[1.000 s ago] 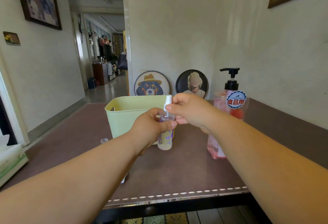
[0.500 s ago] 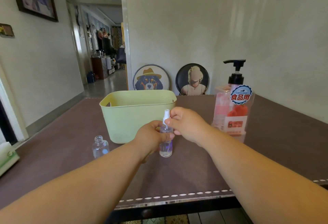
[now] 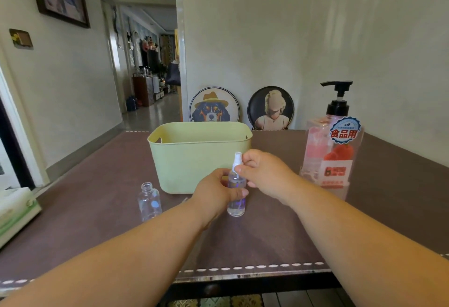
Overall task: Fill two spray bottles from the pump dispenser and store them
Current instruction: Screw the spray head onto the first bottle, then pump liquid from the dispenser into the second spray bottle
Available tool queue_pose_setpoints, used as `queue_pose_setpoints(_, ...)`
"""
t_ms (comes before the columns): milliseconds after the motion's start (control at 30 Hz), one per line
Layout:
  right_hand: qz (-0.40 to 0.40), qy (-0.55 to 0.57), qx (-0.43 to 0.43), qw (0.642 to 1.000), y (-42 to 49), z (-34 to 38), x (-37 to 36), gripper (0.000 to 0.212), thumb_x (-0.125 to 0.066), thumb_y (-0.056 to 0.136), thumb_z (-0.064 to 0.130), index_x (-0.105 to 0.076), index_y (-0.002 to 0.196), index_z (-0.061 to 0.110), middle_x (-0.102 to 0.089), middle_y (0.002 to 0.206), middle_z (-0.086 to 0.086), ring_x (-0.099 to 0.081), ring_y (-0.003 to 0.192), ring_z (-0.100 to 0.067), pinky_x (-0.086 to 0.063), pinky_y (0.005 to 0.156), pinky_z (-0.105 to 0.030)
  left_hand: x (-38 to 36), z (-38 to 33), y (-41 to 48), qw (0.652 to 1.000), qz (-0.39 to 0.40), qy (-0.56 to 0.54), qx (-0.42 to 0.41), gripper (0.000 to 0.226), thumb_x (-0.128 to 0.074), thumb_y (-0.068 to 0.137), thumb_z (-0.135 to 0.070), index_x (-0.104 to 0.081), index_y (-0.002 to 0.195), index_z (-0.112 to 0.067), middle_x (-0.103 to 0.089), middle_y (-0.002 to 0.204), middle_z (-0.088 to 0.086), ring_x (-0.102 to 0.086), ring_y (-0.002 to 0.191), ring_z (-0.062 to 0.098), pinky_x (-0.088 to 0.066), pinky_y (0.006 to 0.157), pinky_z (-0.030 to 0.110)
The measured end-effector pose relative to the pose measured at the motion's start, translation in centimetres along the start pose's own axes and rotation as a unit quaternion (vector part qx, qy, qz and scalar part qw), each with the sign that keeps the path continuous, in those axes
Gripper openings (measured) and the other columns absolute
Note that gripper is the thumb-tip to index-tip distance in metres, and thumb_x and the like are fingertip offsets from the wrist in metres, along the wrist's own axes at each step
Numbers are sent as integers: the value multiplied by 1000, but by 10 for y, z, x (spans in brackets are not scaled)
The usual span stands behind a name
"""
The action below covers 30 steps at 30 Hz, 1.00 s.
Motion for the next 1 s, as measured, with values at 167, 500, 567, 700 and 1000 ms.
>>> queue_pose_setpoints(167,-45,21,31,998,-7,22,20,38,-65,84,37,-58,119,26,-64,118,7,-62,108,-9,-45,89,-22,38,-50,-35,964,-100,193,-151,78,-78,73,-33,-41,141,-19,-52,133,0,-54,120,14,-44,102,29)
queue_pose_setpoints(500,-122,55,108,985,-19,81,30,8,-58,89,29,-66,91,30,-63,91,20,-60,99,-4,-41,74,-12,155,5,-63,941,-231,241,-51,98,-84,65,-35,-30,144,-12,-30,148,9,-34,137,23,-32,112,36)
queue_pose_setpoints(567,-121,48,110,985,-21,84,26,12,-57,89,28,-68,94,25,-65,95,16,-60,100,-5,-42,78,-16,162,29,-59,957,-215,192,11,104,-85,64,-34,-25,146,-13,-29,152,10,-36,138,26,-35,110,40)
queue_pose_setpoints(700,-115,40,108,987,-21,85,18,14,-56,90,27,-69,94,24,-68,102,13,-61,103,-6,-42,77,-16,166,52,-51,963,-197,173,66,91,-83,68,-35,-33,140,-11,-47,141,8,-50,125,27,-43,99,37)
queue_pose_setpoints(1000,-118,33,100,987,-22,90,21,16,-55,89,28,-69,95,23,-69,107,9,-62,102,-9,-47,80,-22,161,-9,-69,942,-255,215,-27,39,-75,77,-31,-52,105,-16,-59,88,0,-55,74,16,-39,58,26)
Point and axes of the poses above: each hand's wrist, its own y-axis towards the middle knuckle, its own x-axis out of the back of the hand, z = x × y, the point moved 9 cm from there along y, towards the middle knuckle
